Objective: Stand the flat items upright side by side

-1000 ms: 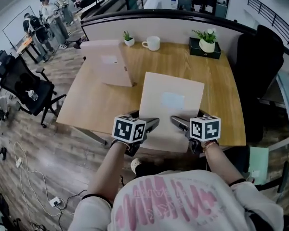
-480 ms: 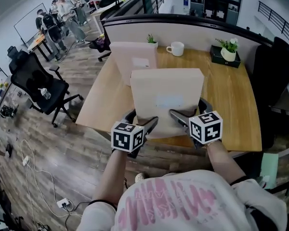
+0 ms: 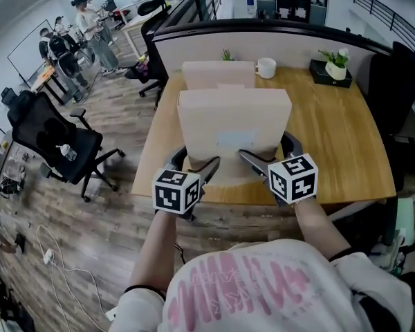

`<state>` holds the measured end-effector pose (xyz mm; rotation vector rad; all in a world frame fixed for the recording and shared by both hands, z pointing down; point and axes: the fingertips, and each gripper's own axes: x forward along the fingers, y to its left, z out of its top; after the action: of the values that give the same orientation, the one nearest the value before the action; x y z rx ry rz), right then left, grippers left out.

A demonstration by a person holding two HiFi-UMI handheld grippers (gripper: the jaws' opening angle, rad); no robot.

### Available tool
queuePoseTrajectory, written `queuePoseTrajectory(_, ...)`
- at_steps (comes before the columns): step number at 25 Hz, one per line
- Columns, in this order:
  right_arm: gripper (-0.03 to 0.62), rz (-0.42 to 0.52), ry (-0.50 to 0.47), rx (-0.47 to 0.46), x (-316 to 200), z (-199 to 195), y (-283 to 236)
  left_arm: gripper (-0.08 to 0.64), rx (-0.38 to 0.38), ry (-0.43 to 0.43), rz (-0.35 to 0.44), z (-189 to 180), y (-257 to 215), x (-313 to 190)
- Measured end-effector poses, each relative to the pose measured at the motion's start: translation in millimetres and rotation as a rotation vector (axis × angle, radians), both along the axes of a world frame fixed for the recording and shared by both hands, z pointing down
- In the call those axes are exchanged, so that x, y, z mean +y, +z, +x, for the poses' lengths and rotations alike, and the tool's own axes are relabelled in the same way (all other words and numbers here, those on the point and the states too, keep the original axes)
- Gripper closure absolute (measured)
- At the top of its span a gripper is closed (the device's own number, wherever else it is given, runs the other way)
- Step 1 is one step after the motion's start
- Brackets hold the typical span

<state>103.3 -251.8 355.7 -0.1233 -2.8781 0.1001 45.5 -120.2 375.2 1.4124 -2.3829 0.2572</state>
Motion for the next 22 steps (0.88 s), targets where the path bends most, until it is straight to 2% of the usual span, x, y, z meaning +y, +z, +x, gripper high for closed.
queuePoseTrajectory(6,0.081,-0.009,0.084,0.013,22,-19,14,0.164,-0.024,0.071,-0.03,-31,8,15)
queuePoseTrajectory(13,0.094,0.019,0.138,0.063,14,-36,29,0.161,0.029,0.114,-0.014,-50,33,7)
queuePoseTrajectory(22,0.095,0.056,0.184,0.051,1,-86,30,0.161,0.044,0.147,-0.044,-106,45,-12)
